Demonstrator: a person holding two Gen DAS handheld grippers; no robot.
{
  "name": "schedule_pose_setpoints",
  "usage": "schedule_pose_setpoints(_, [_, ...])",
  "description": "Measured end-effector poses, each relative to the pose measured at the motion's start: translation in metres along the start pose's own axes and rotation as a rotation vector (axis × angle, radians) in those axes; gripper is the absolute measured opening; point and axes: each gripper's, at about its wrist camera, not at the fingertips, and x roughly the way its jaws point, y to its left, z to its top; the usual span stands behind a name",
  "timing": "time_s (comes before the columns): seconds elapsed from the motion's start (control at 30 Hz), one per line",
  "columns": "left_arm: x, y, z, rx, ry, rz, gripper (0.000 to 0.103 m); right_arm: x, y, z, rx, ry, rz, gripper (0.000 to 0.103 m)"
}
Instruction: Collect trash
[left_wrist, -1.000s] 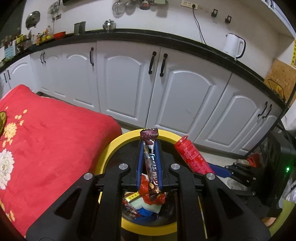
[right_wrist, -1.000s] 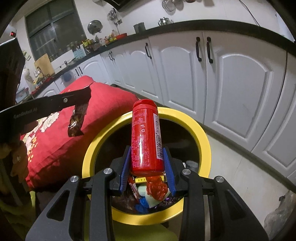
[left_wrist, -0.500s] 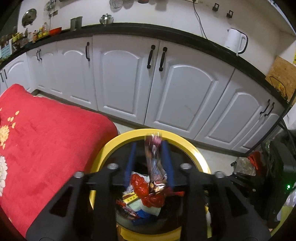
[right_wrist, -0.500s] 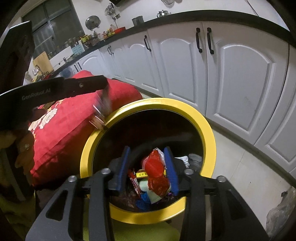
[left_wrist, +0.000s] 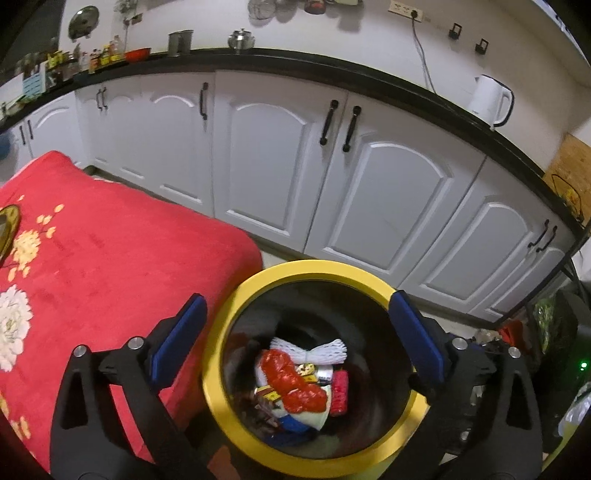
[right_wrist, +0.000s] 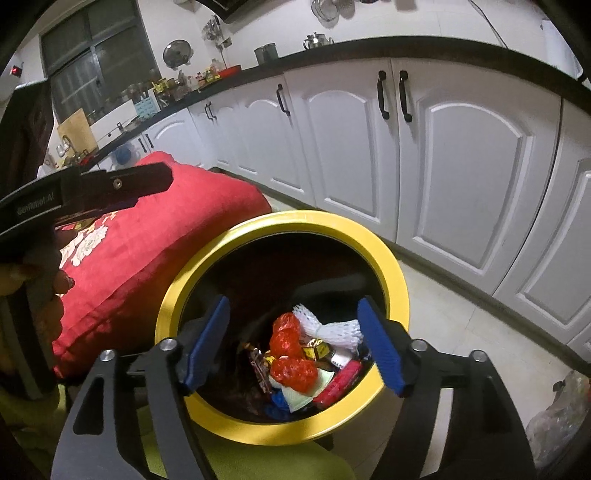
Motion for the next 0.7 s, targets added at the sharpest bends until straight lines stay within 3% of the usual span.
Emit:
schedule_pose_setpoints(0.3, [-0.03, 0.03, -0.007, -0.066, -0.009, 0.053, 0.092, -0.014, 0.025, 0.013, -0.064, -0.047, 0.002, 0.087])
schedule_pose_setpoints(0.5, [-0.068, 0.051, -0.018, -0.087, -0.069, 0.109, 0.092, -0.028, 0.063, 0.022, -0.144, -0.093, 0.039, 0.095])
schedule_pose_setpoints(0.7, [-0.112, 0.074, -0.035, -0.113, -0.136, 0.171, 0.092, -0.041, 0.099, 0.026, -0.191, -0.144, 0.08, 0.097])
